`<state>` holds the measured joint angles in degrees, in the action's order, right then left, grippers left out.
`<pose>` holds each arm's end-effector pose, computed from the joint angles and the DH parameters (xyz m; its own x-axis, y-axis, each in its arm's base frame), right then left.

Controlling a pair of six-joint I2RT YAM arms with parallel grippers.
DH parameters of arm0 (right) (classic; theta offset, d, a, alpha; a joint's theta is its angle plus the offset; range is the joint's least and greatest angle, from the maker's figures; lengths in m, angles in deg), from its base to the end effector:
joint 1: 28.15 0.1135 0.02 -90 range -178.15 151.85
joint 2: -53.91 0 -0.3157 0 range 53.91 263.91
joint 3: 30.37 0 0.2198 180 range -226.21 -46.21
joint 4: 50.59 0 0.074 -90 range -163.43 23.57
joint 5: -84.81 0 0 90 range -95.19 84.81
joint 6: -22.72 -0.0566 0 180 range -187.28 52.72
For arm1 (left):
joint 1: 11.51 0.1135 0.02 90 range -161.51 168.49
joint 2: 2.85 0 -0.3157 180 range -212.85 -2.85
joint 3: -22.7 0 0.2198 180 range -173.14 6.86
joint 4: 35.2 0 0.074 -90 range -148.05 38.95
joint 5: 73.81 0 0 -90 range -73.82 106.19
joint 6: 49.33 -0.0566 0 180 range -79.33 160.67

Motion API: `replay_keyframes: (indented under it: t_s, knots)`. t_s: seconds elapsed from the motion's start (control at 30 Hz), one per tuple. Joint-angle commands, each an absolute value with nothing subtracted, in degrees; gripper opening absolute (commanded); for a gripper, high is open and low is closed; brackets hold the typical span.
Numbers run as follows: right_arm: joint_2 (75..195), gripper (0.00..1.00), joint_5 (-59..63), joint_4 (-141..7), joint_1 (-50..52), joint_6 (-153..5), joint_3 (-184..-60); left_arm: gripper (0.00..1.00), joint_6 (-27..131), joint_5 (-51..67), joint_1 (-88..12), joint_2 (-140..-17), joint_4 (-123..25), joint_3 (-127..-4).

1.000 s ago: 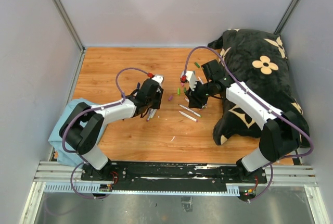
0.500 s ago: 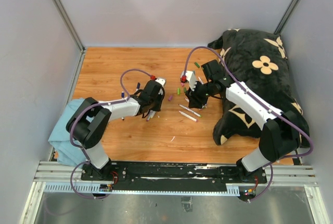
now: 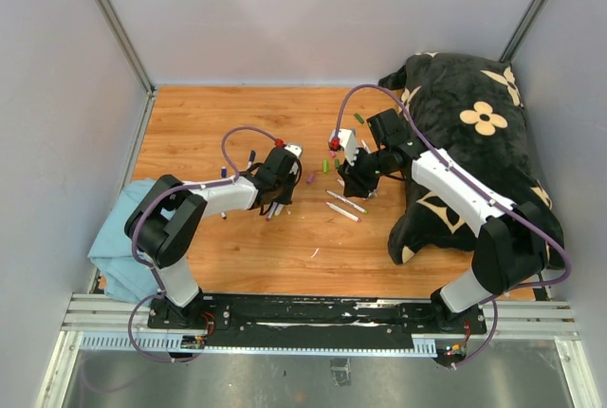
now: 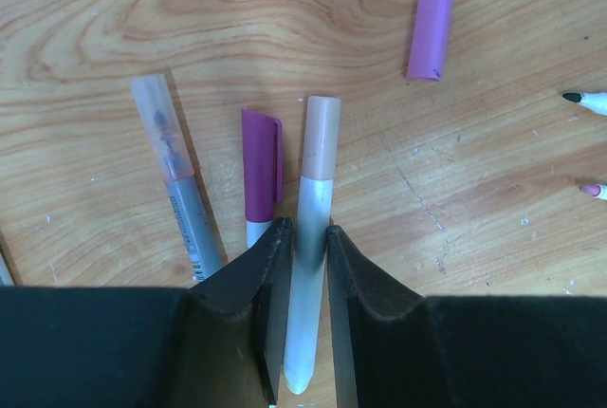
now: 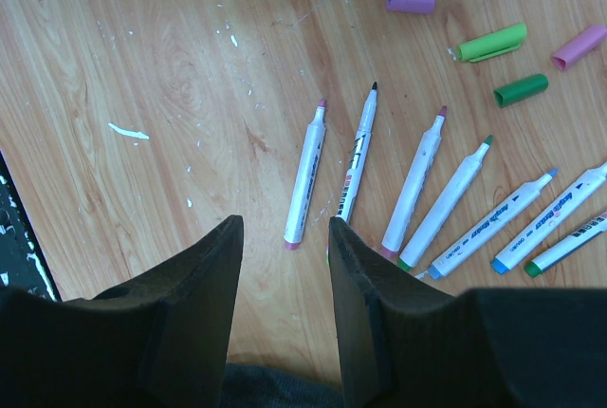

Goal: Open the pen caps
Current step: Pick up the pen from the center of the board.

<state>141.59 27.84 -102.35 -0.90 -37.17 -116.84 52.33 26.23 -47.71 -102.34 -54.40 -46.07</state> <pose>0.2527 0.1648 0.3273 -0.2750 -0.6147 -0.7393 -0.9406 0.3314 0.0743 0.2839 -0.1955 0.2133 -0.7039 0.2686 -0.6575 0.3561 0.9345 0.0005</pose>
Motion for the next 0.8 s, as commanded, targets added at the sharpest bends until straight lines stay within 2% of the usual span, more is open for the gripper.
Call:
replay_keyframes:
  t_s: [0.0,0.17,0.43,0.5,0.6,0.7,0.77]
  knots:
    - [141.5,0.42,29.1,-103.7,-2.7,-36.3,-116.3,0.26,52.8,28.8,-48.0,-102.4,-57.5,-46.2]
    - [141.5,0.42,29.3,-103.8,-2.7,-36.3,-116.4,0.17,53.3,30.2,-48.0,-101.8,-58.1,-44.9]
    - [141.4,0.42,29.4,-103.8,-2.8,-36.3,-116.4,0.17,54.1,30.5,-48.0,-99.1,-58.3,-43.1]
    - [141.5,0.42,29.5,-103.8,-2.7,-36.4,-116.4,0.25,54.3,29.9,-48.0,-98.5,-58.1,-42.6]
    - [141.4,0.42,29.6,-103.8,-2.7,-36.4,-116.4,0.3,54.3,29.1,-48.0,-98.7,-58.2,-42.4]
    - [141.4,0.42,29.7,-103.8,-2.7,-36.4,-116.4,0.3,54.4,28.4,-48.0,-100.0,-58.6,-42.7]
    - [141.4,0.42,29.8,-103.8,-2.7,-36.5,-116.3,0.25,54.5,27.9,-48.0,-100.4,-58.6,-42.8]
